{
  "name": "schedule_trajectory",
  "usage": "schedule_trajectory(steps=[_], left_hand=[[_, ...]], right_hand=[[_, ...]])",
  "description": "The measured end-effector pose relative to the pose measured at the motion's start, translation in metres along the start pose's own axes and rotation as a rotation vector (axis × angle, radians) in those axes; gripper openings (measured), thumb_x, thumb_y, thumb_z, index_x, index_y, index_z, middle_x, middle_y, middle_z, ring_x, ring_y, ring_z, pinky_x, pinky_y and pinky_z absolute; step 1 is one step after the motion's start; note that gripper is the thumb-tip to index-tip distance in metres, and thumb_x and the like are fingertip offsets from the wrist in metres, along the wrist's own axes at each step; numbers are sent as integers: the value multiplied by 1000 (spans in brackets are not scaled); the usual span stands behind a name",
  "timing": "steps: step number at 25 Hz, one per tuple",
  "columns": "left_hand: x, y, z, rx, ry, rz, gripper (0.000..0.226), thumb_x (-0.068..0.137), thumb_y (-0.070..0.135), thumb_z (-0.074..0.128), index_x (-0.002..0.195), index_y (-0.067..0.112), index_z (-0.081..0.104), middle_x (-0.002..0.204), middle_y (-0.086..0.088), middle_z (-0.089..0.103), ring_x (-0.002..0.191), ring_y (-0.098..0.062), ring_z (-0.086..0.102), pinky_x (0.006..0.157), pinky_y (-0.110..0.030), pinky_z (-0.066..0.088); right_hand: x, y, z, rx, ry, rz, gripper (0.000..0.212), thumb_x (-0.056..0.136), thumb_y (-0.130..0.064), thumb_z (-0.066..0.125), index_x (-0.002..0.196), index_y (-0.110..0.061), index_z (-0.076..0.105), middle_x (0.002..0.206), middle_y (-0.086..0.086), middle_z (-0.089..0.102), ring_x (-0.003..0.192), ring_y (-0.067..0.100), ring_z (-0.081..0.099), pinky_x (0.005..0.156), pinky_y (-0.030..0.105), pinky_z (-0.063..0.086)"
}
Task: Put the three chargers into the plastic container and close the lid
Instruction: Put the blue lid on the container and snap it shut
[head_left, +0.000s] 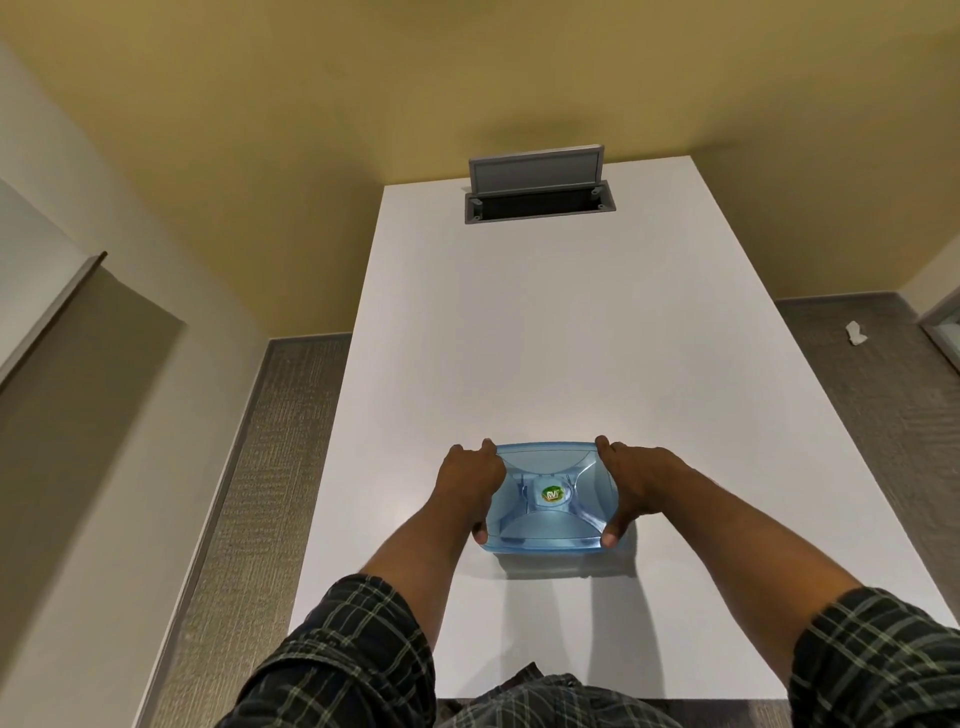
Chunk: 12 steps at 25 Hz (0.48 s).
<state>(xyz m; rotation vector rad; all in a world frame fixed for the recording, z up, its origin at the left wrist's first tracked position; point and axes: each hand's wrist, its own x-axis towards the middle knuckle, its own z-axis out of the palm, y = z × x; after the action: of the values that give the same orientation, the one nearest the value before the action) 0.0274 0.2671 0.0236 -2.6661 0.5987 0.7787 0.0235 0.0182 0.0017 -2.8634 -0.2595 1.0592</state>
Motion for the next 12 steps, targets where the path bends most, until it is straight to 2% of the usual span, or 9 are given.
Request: schedule_trajectory(steps=[3, 5, 6, 7, 9, 10, 11, 12], left_hand=[[0, -3, 3, -14, 18, 3, 75, 50, 32, 98, 110, 3, 64, 121, -10, 54, 72, -25, 61, 71, -31, 33], [-2, -3, 7, -30, 27, -1, 78, 47, 33, 99, 110, 4, 62, 124, -10, 53, 73, -26, 63, 71, -31, 33], [-4, -3, 9, -42, 27, -7, 80, 46, 32, 99, 111, 5, 61, 127, -10, 53, 74, -27, 65, 70, -31, 34], [-4, -3, 10, -50, 32, -12, 81, 46, 31, 99, 112, 5, 60, 130, -10, 51, 77, -28, 67, 70, -31, 35], [-5, -3, 12, -65, 39, -9, 81, 47, 28, 98, 114, 5, 59, 137, -10, 49, 81, -30, 70, 70, -32, 36], [-5, -5, 12, -71, 38, -7, 81, 47, 27, 98, 114, 5, 58, 139, -10, 48, 82, -31, 70, 70, -32, 36], [-5, -5, 12, -74, 39, -6, 81, 46, 28, 98, 114, 6, 58, 140, -9, 47, 82, -31, 70, 70, -32, 36], [-6, -6, 12, -74, 39, -8, 82, 46, 28, 98, 114, 6, 58, 142, -9, 46, 84, -31, 70, 71, -32, 36]], right_hand=[[3, 2, 0, 30, -13, -3, 143, 33, -69, 89, 145, -14, 21, 134, 1, 54, 118, 26, 57, 91, 39, 49], [7, 7, -5, 98, -12, -26, 128, 48, -68, 87, 145, -10, 26, 132, 7, 56, 120, 28, 55, 96, 41, 48], [9, 9, -7, 145, -6, -33, 112, 61, -66, 82, 142, -7, 33, 129, 11, 58, 119, 29, 55, 95, 40, 47], [11, 10, -7, 196, 15, -35, 88, 74, -62, 76, 134, -6, 43, 124, 14, 61, 116, 31, 57, 91, 37, 46], [17, 9, -5, 335, 98, -11, 40, 93, -49, 62, 102, -10, 54, 110, 19, 67, 105, 32, 64, 82, 33, 43], [20, 8, -4, 395, 135, 10, 32, 97, -42, 58, 88, -11, 53, 100, 20, 70, 96, 32, 67, 79, 33, 44], [23, 8, -2, 472, 163, 41, 32, 99, -36, 57, 80, -11, 55, 87, 19, 71, 85, 32, 69, 75, 32, 46], [27, 9, 0, 572, 185, 77, 32, 98, -33, 59, 77, -8, 60, 75, 15, 69, 72, 31, 68, 68, 30, 48]])
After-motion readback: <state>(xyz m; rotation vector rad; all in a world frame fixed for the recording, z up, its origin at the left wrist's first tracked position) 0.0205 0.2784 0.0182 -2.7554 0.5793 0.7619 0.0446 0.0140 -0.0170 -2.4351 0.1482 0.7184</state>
